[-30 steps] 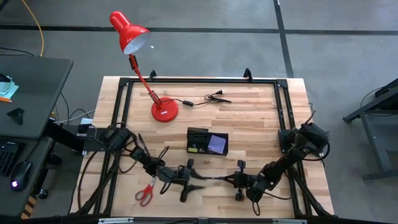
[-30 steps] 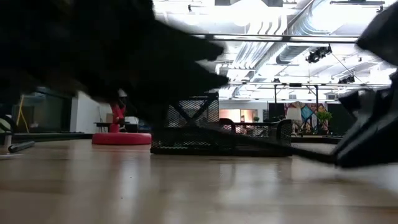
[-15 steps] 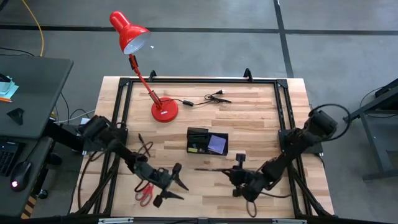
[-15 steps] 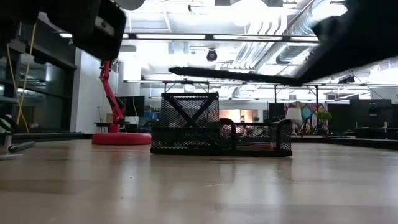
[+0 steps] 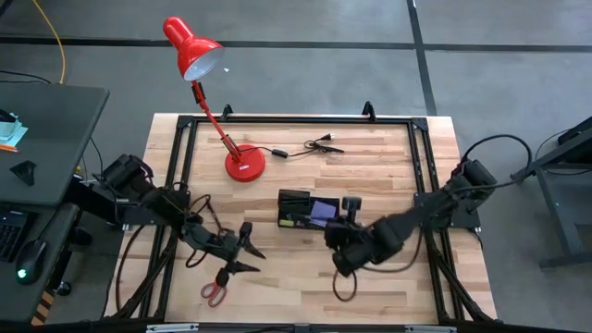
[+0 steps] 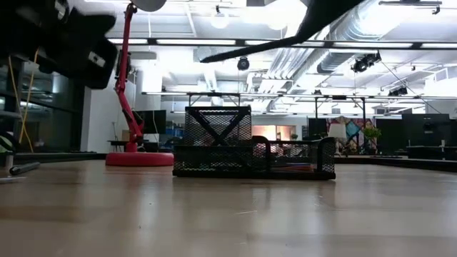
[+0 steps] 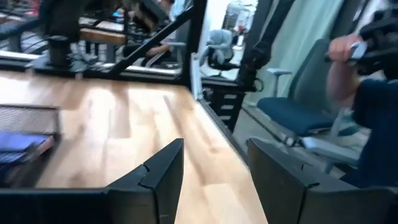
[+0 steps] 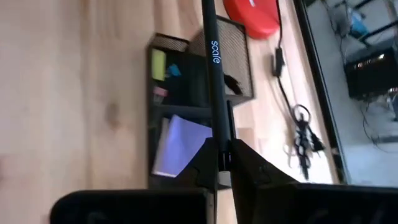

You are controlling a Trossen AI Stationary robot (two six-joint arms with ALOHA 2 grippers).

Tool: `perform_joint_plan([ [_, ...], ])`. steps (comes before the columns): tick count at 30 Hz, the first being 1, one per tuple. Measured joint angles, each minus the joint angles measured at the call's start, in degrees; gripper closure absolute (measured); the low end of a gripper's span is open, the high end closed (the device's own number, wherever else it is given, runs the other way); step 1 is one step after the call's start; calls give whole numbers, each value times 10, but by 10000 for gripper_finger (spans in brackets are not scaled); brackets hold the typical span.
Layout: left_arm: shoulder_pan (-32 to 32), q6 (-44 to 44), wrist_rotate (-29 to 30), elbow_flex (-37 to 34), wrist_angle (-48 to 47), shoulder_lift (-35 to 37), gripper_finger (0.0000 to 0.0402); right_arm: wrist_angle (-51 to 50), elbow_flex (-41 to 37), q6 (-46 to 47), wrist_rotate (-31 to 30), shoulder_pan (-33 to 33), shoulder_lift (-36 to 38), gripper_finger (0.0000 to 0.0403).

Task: Pick and place office supplies into organizer
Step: Put the black pen into the black desk organizer

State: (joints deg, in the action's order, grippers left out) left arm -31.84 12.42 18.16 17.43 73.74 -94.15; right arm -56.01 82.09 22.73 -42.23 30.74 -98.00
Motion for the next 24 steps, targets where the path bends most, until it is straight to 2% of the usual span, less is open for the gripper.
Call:
perform_joint_plan([
  [10,4,21,67,-72,-2,25,236,-52,67,-76,113,-113,0,399],
  [13,3,34,103,-82,-2,25,236,-79,81,-88,137,-139,0,399],
  [18,3,42,114,-84,2,25,236,-133,101,-93,176,-172,0,399],
  [24,3,26,120,-84,2,25,236,-149,106,-109,230,-199,0,400],
])
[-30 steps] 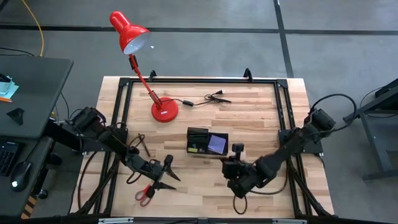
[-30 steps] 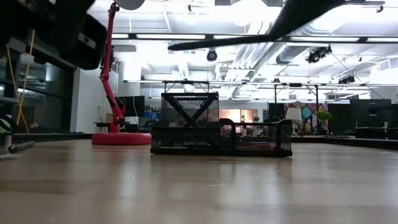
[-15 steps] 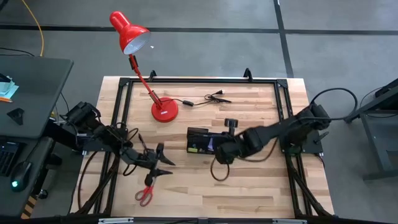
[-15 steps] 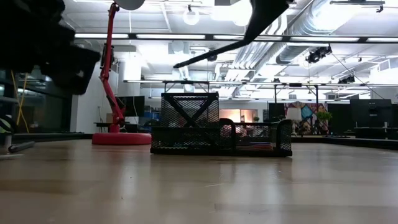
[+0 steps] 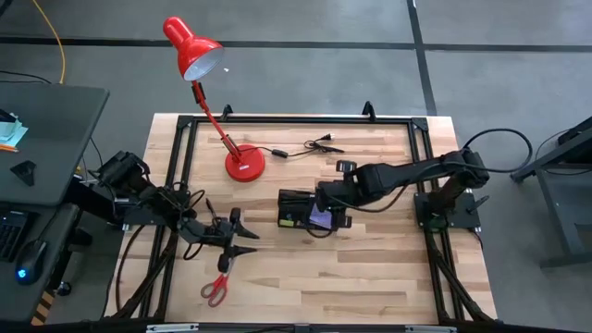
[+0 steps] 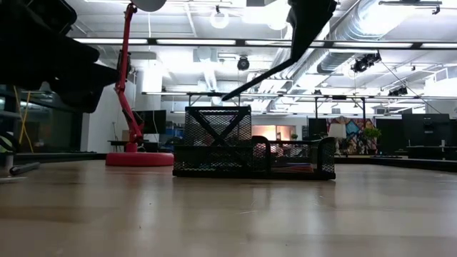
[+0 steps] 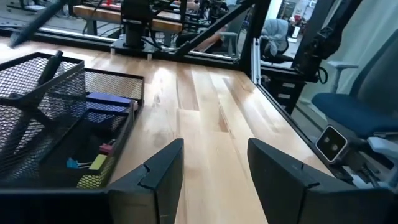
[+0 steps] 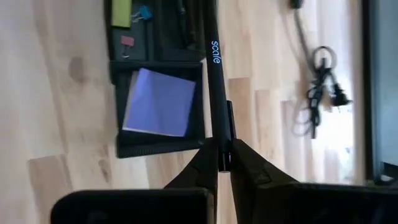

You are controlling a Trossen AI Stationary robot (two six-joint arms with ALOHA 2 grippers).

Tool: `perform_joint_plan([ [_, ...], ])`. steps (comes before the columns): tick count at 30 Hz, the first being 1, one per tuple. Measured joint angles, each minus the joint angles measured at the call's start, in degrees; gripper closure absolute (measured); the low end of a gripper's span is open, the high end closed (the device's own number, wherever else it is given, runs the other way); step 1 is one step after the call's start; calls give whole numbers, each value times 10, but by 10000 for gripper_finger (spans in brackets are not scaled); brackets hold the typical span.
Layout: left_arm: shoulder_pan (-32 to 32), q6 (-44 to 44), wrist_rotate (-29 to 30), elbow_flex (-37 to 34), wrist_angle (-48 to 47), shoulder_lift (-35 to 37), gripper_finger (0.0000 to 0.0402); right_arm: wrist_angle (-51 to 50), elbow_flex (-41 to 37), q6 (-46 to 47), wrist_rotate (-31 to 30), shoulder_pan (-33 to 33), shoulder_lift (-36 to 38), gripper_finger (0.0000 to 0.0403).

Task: Pick and place office supplies into organizer
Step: Put the black pen into the black desk organizer

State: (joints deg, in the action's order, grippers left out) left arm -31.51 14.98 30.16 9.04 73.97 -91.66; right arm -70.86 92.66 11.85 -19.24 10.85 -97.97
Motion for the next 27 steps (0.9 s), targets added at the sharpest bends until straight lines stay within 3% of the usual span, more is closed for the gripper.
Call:
perform_joint_plan([
  [12,0,-16,15,0,-3,0,236,16,1,-19,72,-21,-42,398],
  [27,0,-15,20,0,-9,0,236,64,32,-59,85,-45,-48,397],
])
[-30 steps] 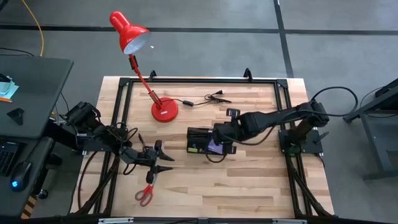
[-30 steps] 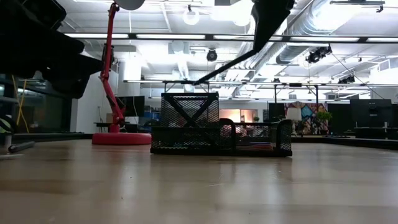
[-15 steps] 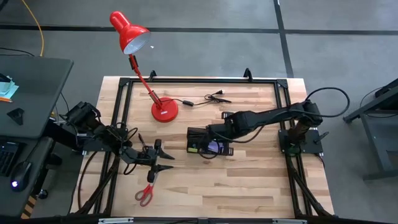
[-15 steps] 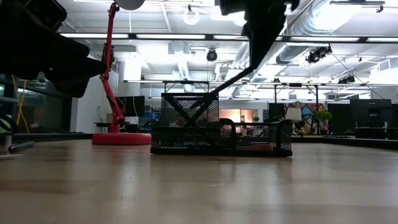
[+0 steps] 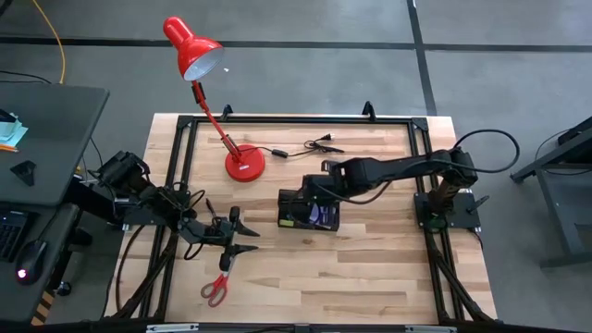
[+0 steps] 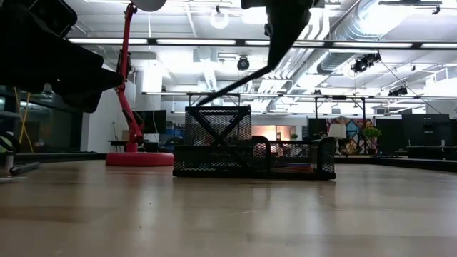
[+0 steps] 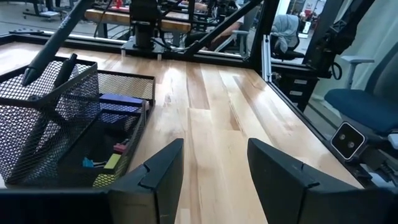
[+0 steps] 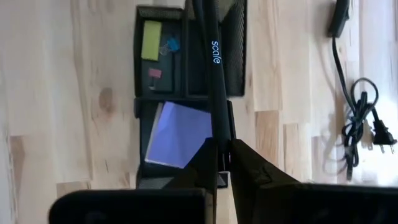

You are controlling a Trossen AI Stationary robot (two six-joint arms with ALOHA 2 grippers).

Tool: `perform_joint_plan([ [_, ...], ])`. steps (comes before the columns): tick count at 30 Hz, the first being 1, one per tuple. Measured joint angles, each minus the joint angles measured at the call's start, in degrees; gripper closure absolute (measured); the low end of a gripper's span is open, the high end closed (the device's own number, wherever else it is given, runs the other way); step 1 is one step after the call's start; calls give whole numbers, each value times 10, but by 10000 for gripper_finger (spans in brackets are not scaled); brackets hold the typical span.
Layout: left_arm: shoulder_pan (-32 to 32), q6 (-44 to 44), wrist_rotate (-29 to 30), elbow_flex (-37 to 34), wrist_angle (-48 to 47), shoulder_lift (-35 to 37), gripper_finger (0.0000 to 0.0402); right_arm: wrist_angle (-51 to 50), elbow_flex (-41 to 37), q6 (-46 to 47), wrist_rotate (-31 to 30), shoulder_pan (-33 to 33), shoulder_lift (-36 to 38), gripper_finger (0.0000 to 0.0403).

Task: Pick and place office supplies into organizer
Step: Put the black pen into the black desk organizer, then put the red scissors into the black desk organizer

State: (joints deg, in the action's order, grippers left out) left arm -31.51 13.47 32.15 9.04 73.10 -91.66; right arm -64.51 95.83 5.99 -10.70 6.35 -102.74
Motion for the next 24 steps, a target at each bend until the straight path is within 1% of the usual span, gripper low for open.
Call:
perform_joint_plan([
  [6,0,3,-1,0,0,0,236,-2,0,-5,6,0,-5,392],
  [11,0,3,-2,0,0,0,236,-10,0,-12,-17,0,-22,378],
  [15,0,0,-2,0,-1,0,236,-5,6,-20,-47,0,-33,350],
  [19,0,-1,-2,0,-9,0,236,4,21,-35,-65,0,-34,317],
  [24,0,0,2,0,-16,0,236,14,57,-32,-63,0,-35,284],
])
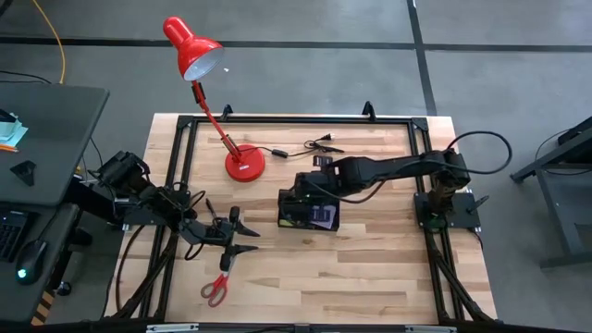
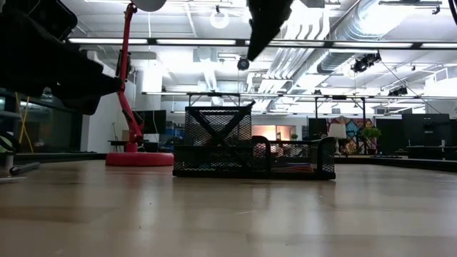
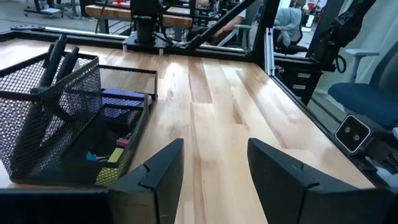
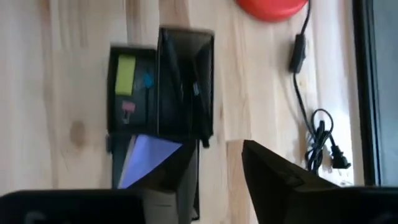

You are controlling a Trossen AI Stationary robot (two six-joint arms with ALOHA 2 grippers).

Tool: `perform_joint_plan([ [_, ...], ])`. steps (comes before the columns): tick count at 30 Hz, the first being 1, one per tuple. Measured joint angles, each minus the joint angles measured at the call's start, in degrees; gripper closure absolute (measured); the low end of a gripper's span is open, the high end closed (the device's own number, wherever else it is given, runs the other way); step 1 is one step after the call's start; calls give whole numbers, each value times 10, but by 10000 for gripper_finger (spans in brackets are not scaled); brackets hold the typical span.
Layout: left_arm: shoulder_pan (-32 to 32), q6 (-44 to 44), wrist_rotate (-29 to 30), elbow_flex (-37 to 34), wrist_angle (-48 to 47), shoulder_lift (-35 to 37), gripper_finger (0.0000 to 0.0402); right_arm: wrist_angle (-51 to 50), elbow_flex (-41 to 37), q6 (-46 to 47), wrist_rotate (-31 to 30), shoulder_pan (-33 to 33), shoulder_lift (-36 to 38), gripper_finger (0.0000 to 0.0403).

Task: Pick and place office supplies into organizer
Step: Put the red scissors into the black desk organizer

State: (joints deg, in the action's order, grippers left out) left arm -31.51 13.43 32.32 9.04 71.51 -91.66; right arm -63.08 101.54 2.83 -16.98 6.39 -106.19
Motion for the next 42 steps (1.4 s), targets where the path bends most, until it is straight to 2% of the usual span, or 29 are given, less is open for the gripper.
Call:
perform_joint_plan([
  [5,0,7,1,0,-29,0,236,7,17,62,32,11,0,275],
  [11,0,33,-11,0,-40,0,236,138,-21,72,35,60,0,274],
  [16,0,47,-46,0,-41,0,236,189,-61,89,10,112,0,274],
  [20,0,50,-86,0,-37,0,236,382,-141,69,-13,168,0,274],
  [23,0,50,-91,2,-25,0,236,564,-227,48,29,199,0,274],
  [25,0,50,-102,2,-26,0,236,652,-276,46,34,218,0,274],
  [34,0,12,-137,2,-21,0,236,959,-470,49,-115,292,0,274],
  [39,0,-6,-137,2,-25,0,236,1117,-574,-11,-45,327,14,274],
  [42,0,-14,-135,2,-21,0,236,1185,-643,-11,-80,336,58,275],
])
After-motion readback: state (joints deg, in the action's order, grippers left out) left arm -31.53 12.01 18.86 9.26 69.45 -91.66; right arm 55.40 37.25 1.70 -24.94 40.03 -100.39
